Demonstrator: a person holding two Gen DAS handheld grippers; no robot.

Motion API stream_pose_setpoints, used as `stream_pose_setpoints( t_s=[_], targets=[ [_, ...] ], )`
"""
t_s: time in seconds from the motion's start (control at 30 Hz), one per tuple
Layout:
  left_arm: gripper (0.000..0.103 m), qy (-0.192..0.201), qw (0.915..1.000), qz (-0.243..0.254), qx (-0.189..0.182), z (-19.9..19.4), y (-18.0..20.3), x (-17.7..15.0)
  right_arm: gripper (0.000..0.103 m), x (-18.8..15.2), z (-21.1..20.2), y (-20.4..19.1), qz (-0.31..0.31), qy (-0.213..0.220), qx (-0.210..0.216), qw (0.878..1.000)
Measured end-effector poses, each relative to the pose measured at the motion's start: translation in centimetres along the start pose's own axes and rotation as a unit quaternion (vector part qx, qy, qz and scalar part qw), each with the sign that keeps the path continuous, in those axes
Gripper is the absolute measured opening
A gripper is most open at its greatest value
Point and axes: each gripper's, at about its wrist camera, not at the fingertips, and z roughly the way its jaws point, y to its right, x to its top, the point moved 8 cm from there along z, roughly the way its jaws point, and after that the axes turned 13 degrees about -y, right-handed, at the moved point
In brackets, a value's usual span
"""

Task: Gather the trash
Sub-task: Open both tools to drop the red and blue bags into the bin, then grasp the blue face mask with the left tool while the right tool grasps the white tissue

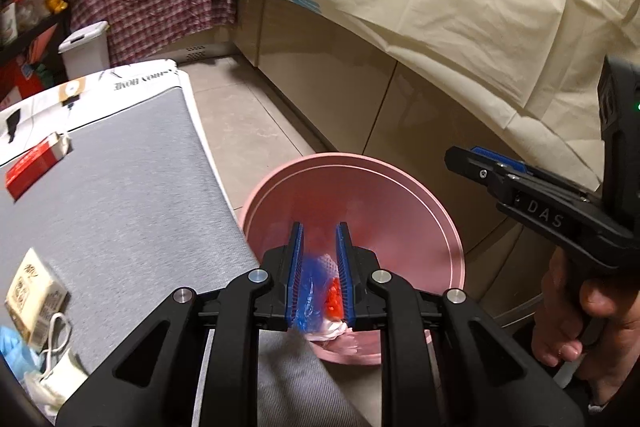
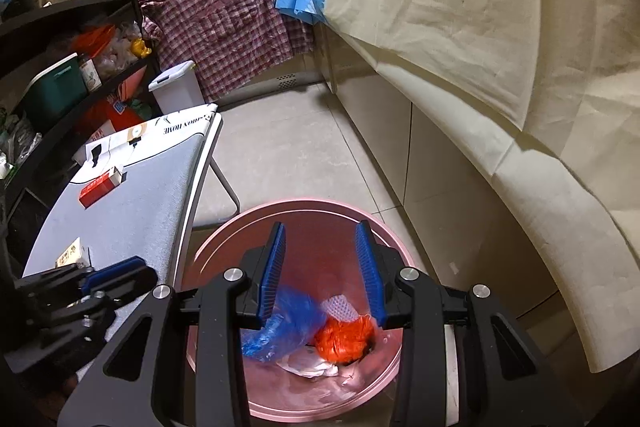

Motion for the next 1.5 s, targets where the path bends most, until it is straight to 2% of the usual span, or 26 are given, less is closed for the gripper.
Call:
stream_pose_setpoints(
  t_s=[0.37,0.53,0.73,0.93,1.0,1.17,1.33,1.5],
  targets=[
    [0.017,0.039,0.9989,-0.019,0.018,-6.9,-3.3,-0.7,0.038,-0.5,-3.1,-2.2,-0.03,0.033,0.008,0.999],
    [0.017,0.053,0.9976,-0.026,0.035,-10.7,-6.2,-1.6,0.038,-1.1,-5.1,-4.1,-0.057,0.048,0.016,0.997],
    [0.017,0.071,0.9947,-0.042,0.061,-15.9,-10.8,-2.8,0.037,-2.5,-6.0,-7.3,-0.094,0.041,0.032,0.994],
    [0.017,0.078,0.9913,-0.056,0.09,-19.6,-15.2,-5.3,0.028,-3.7,-6.2,-11.2,-0.127,0.035,0.069,0.989],
    [0.017,0.078,0.9896,-0.065,0.102,-19.9,-16.7,-6.2,0.026,-4.2,-5.8,-12.7,-0.146,0.027,0.075,0.986],
    [0.017,0.067,0.9822,-0.14,0.107,-18.7,-21.1,-8.7,0.024,-5.5,-4.9,-16.7,-0.186,0.013,0.096,0.978],
    [0.017,0.049,0.9778,-0.161,0.124,-17.7,-23.4,-10.4,0.024,-7.2,-3.7,-21.2,-0.222,-0.002,0.13,0.966],
    [0.017,0.028,0.9751,-0.179,0.129,-16.5,-25.5,-12.0,0.024,-8.2,-3.3,-25.4,-0.249,0.005,0.164,0.954]
  ],
)
